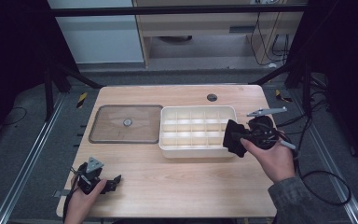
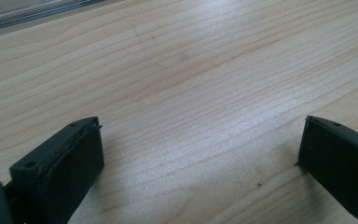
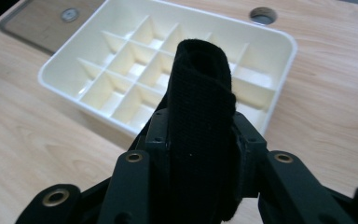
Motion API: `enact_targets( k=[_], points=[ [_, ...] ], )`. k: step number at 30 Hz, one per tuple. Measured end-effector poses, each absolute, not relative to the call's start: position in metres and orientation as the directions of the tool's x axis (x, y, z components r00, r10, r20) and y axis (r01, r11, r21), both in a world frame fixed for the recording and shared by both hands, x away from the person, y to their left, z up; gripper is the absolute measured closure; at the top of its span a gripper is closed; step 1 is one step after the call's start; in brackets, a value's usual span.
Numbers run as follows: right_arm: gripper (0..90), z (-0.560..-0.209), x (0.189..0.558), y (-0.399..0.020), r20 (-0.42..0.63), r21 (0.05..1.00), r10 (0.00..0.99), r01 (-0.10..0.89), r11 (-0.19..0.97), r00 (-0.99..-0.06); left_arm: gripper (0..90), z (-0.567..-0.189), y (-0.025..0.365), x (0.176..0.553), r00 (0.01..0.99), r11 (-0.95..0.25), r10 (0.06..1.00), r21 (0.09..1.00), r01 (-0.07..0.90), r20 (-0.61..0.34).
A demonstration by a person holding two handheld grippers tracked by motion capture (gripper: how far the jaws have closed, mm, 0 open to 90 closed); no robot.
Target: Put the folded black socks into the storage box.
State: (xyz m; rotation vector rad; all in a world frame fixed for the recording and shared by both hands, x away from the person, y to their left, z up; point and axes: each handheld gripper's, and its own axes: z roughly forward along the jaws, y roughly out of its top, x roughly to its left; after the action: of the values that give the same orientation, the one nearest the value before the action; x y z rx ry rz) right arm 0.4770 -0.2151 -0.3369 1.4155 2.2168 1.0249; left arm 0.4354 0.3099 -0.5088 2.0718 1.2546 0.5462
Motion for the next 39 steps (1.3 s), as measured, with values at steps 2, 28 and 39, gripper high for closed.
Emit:
enact_targets(
  k=[2, 28, 39],
  points=[
    [65.7, -0.335, 0.483, -0.223, 0.127, 0.714, 0.887, 0.662, 0.228, -0.443, 0.0, -0.509, 0.311, 0.438, 0.463, -0.341, 0.886, 0.710, 0.617, 0.023],
    [65.5, -0.339, 0.515, -0.208, 0.062, 0.678, 0.900, 0.680, 0.279, -0.431, 0.0, -0.509, 0.313, 0.441, 0.483, -0.354, 0.875, 0.710, 0.609, 0.021],
    [65.6, -0.349, 0.530, -0.209, 0.049, 0.650, 0.907, 0.703, 0.288, -0.417, 0.0, -0.509, 0.313, 0.441, 0.484, -0.356, 0.875, 0.709, 0.609, 0.024]
  ],
)
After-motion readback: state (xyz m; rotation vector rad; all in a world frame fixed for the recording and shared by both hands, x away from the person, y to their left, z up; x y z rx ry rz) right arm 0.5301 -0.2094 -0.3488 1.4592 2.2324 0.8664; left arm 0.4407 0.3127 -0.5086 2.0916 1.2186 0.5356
